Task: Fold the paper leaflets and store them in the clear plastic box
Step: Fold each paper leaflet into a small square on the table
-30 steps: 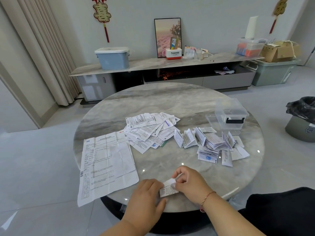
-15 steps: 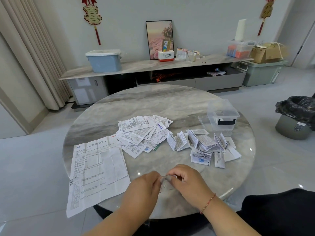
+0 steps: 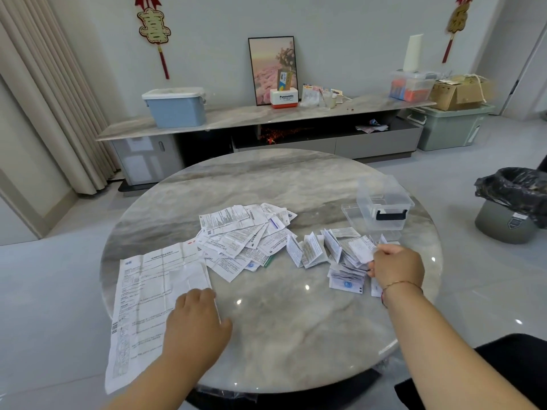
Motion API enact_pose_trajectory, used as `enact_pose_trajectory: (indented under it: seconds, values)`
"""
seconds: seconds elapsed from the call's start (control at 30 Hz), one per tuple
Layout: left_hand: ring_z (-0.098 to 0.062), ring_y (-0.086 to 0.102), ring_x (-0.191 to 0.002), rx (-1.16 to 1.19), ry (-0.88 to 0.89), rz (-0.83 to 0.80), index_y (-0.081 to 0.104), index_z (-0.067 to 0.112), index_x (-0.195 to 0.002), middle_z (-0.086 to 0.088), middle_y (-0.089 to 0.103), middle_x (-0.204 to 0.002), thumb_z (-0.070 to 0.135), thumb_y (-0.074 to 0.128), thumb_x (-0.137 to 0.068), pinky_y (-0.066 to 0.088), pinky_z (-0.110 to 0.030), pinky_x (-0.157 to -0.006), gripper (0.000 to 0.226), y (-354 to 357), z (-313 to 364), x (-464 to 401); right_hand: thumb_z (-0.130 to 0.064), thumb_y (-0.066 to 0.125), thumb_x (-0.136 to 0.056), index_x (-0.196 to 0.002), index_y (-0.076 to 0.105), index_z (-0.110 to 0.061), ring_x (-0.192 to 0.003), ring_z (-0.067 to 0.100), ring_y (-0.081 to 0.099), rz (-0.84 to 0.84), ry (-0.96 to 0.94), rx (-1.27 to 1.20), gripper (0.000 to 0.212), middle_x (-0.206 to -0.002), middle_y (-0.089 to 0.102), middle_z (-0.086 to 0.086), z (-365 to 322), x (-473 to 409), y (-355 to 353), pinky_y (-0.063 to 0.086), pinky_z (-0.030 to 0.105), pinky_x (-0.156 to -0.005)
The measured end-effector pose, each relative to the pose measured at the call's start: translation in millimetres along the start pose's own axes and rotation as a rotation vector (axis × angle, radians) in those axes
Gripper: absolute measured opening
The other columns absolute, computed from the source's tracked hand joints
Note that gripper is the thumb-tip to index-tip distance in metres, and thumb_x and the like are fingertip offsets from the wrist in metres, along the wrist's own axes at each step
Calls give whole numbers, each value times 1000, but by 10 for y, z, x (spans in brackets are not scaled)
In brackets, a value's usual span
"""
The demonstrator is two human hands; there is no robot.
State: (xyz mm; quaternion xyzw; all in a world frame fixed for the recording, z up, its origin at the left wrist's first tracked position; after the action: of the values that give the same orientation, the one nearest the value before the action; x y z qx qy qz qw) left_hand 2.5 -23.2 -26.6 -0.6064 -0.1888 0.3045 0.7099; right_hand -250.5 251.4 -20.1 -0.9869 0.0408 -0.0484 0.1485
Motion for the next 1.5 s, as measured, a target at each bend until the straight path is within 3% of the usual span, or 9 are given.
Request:
enact_pose_trajectory:
  seconds: [0.17, 0.27, 0.33, 0.4, 0.5, 0.6, 0.77, 1.27, 1.5]
  values:
    - [-17, 41, -125, -164, -35, -239, 39, 25, -128, 6, 44, -130, 75, 47, -72, 25, -42, -110, 76, 243, -318, 23, -17, 59, -83, -101, 69, -6, -87, 35, 63, -58, -85, 307, 23, -94, 70, 15, -109, -107, 95, 49, 30, -80]
    - [-15, 50, -117, -239, 41, -188, 44, 27, -126, 9, 52, -125, 76, 44, -76, 26, -38, -110, 70, 209, -318, 41, -23, 57, -79, -85, 68, -7, -85, 37, 54, 26, -258, 389, 20, -88, 60, 19, -358, 97, 40, 43, 31, -68]
    - [-15, 58, -103, -212, 112, -61, 53, 25, -113, 8, 61, -110, 65, 48, -82, 33, -37, -107, 51, 96, -256, 30, -17, 61, -79, -98, 68, -7, -103, 37, 51, 111, -383, 409, 23, -102, 57, 20, -508, 269, 14, 42, 36, -85]
    - [-16, 64, -70, -180, 188, -9, 59, 21, -81, 2, 62, -74, 38, 70, -75, 49, -40, -91, 21, 73, -213, 25, -12, 64, -78, -106, 66, -8, -109, 34, 48, 128, -485, 392, 28, -108, 55, 18, -593, 414, 49, 38, 36, -94]
    - [-13, 45, -31, -107, 265, 98, 33, 29, -56, 5, 39, -39, 9, 88, -41, 54, -30, -51, 60, -34, -133, 81, -10, 67, -76, -99, 65, -10, -102, 29, 51, 41, -612, 375, 23, -103, 57, 11, -657, 661, 202, 38, 31, -85]
    - [-11, 59, -66, 102, 241, 82, 55, 26, -73, 9, 61, -73, 34, 71, -79, 42, -22, -58, 20, 11, -135, 151, -11, 68, -76, -93, 64, -13, -92, 23, 54, -132, -702, 413, 18, -94, 56, 2, -614, 885, 471, 40, 28, -78]
    - [-18, 51, -106, 207, 125, 115, 52, 17, -115, 5, 57, -110, 41, 55, -91, 39, -26, -84, 33, 143, -273, 160, -15, 64, -78, -95, 62, -17, -88, 13, 49, -369, -693, 491, 17, -93, 48, -6, -366, 1122, 782, 39, 22, -78]
    - [-19, 56, -66, 71, 228, 114, 66, 16, -80, 4, 64, -73, 18, 75, -66, 39, -25, -55, 16, 235, -403, -145, -42, 53, -62, -73, 50, -39, -66, 0, 47, -707, -495, 510, 12, -74, 52, -9, 388, 1437, 991, 36, 8, -65]
    - [-20, 48, -46, -1, 459, 334, 51, 13, -56, 2, 48, -53, 19, 44, -69, 38, -28, -42, 16, -33, 13, 52, -25, 63, -77, -82, 46, -43, -71, 3, 50, -692, -523, 486, 26, -79, 52, -8, 355, 1447, 956, 42, 12, -68]
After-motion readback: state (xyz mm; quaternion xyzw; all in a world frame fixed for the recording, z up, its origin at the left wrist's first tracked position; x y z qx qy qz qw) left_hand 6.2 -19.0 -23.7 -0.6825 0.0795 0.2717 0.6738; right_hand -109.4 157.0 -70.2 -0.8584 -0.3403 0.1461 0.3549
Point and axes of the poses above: each hand's wrist, its own x-axis away from the middle knuckle, its own y-axis out of the palm, z = x × y, the point moved 9 cm from there along -x, towards the middle knuckle
